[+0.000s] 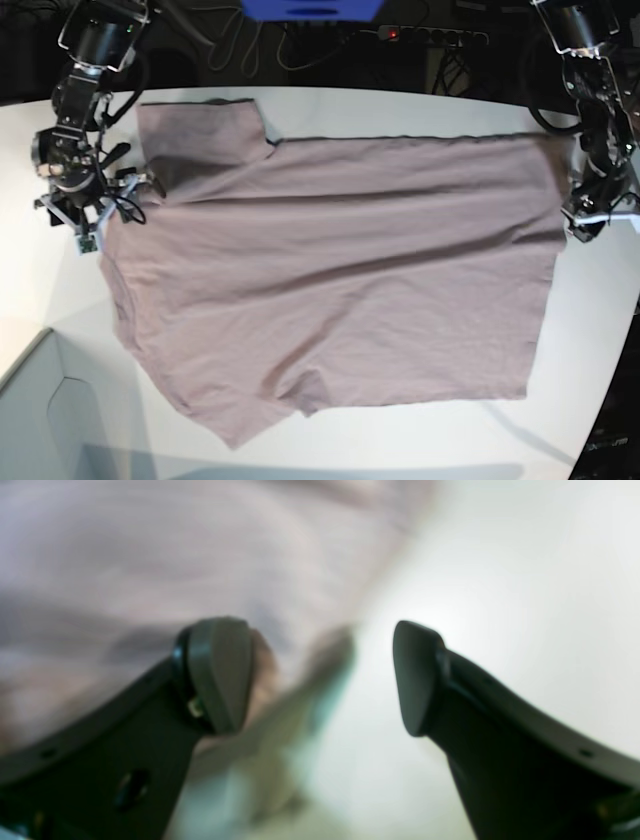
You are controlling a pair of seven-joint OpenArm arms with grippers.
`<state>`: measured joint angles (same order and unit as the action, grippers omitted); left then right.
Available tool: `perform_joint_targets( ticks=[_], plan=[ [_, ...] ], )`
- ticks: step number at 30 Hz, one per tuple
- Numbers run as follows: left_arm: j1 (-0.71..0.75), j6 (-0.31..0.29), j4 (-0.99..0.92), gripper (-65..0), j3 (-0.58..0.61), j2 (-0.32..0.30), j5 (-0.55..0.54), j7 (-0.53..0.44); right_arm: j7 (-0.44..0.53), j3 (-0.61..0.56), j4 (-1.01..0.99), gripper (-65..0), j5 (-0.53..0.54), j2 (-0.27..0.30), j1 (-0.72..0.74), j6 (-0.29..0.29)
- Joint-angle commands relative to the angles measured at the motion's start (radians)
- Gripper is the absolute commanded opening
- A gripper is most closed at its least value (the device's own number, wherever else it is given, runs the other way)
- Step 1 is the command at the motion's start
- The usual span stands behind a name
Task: Layout the t-shirt on the table in an organized manner, then fold the t-shirt properly
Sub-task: 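Regrasp the shirt near the sleeve with the right gripper and pull outward, then grasp the shirt's shoulder corners with both grippers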
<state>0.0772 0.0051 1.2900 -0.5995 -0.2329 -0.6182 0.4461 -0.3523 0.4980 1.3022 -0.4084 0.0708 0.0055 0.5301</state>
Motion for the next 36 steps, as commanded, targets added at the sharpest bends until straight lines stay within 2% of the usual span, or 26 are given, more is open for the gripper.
perform_joint_targets(
  ticks=[1,4,8,9,12,13,17,20,23,29,30,36],
  plan=[
    [-0.011,-0.011,0.049,-32.1,-0.003,-0.013,-0.007,-0.023,0.029,0.003,0.066,-20.3,0.016,0.01,0.001,-0.02],
    [0.029,-0.011,0.148,-32.1,-0.003,-0.009,-0.009,-0.023,0.028,0.041,0.239,-20.3,0.021,-0.007,-0.081,-0.02],
    [0.106,-0.009,0.277,-32.1,-0.003,0.036,-0.009,-0.022,0.028,0.093,0.459,-20.3,0.022,-0.121,-0.195,-0.017],
    [0.134,-0.009,0.299,-32.1,-0.003,0.05,-0.009,-0.022,0.028,0.09,0.495,-20.3,0.022,-0.151,-0.229,0.003],
    [0.2,-0.009,0.317,-32.1,-0.003,0.105,-0.009,-0.025,0.028,0.074,0.569,-20.5,0.038,-0.228,-0.316,0.132],
    [0.217,-0.009,0.313,-32.1,-0.003,0.122,-0.009,-0.026,0.028,0.066,0.581,-20.5,0.045,-0.228,-0.342,0.168],
    [0.237,-0.011,0.239,-32.1,-0.003,0.168,-0.009,-0.026,0.028,-0.025,0.535,-20.6,0.096,-0.228,-0.411,0.168],
    [0.232,-0.011,0.175,-32.1,0.0,0.174,-0.009,-0.026,0.028,-0.06,0.474,-21.6,0.101,-0.228,-0.421,0.168],
    [0.206,-0.011,0.125,-32.1,0.002,0.169,-0.002,-0.028,0.031,-0.085,0.406,-31.0,0.101,-0.228,-0.416,0.168],
    [0.144,-0.011,0.001,-32.1,0.002,0.137,-0.002,-0.028,0.031,-0.045,0.231,-63.1,0.101,-0.228,-0.356,0.168],
    [0.138,-0.011,-0.006,-32.1,0.002,0.135,-0.001,-0.028,0.031,-0.031,0.21,-65.0,0.101,-0.228,-0.355,0.168],
    [0.134,-0.011,-0.01,-32.1,0.002,0.135,-0.004,-0.028,0.032,0.008,0.215,-65.0,0.101,-0.228,-0.453,0.168]
  ],
)
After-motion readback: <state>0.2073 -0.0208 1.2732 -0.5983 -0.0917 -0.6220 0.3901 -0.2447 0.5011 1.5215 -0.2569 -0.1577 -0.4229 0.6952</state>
